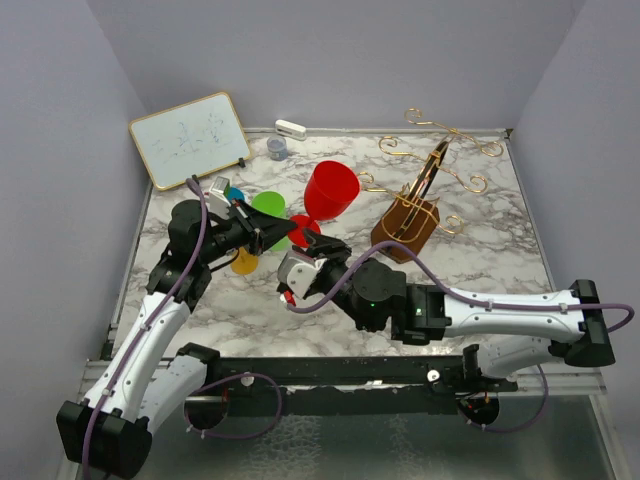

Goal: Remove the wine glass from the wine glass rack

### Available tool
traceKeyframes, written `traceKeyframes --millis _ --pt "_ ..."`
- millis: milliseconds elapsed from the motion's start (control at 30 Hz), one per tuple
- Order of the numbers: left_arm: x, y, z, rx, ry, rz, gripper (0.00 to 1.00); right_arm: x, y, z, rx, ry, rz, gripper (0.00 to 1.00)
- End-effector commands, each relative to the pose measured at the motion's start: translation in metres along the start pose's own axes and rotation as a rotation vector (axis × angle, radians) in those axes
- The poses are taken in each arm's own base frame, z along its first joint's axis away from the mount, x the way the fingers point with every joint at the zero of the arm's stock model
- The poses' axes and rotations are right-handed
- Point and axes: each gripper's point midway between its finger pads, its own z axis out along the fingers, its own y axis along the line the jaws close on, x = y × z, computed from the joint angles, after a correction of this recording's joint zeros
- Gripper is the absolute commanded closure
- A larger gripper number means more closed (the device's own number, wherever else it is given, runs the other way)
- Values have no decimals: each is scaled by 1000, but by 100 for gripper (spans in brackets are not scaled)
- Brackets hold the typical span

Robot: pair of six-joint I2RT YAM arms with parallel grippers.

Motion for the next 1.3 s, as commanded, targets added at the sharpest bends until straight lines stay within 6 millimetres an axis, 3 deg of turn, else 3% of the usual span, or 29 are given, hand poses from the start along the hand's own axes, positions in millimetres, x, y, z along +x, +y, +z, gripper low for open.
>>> traceKeyframes --millis 0,167,300,400,633,767,900,967,1100,1267 --pt "-11 -9 -10 52 -115 96 100 -15 0 -35 -190 71 226 64" --pt "-14 9 -16 18 -169 148 100 -51 -24 -64 -302 50 420 67" --pt "-12 23 -21 -2 -186 196 100 -85 -55 -72 -296 -46 505 67" --pt "-11 26 -30 1 -219 247 100 -99 -71 -61 -240 -71 494 65" --pt "-9 30 -53 -48 -289 375 100 -114 -101 -7 -84 -30 512 65" --pt "-8 34 -58 -68 -294 395 100 -102 -138 23 -113 -14 683 66" --pt "-8 37 -59 -79 -299 393 100 -86 -173 15 -95 -17 814 62" --pt "-8 38 -58 -79 -297 392 100 -60 -187 11 -105 35 874 56" --pt "-8 38 -57 -80 -289 391 100 -11 -185 1 -183 170 927 48" --pt "-9 31 -59 -69 -303 401 100 33 -150 -11 -287 316 940 46"
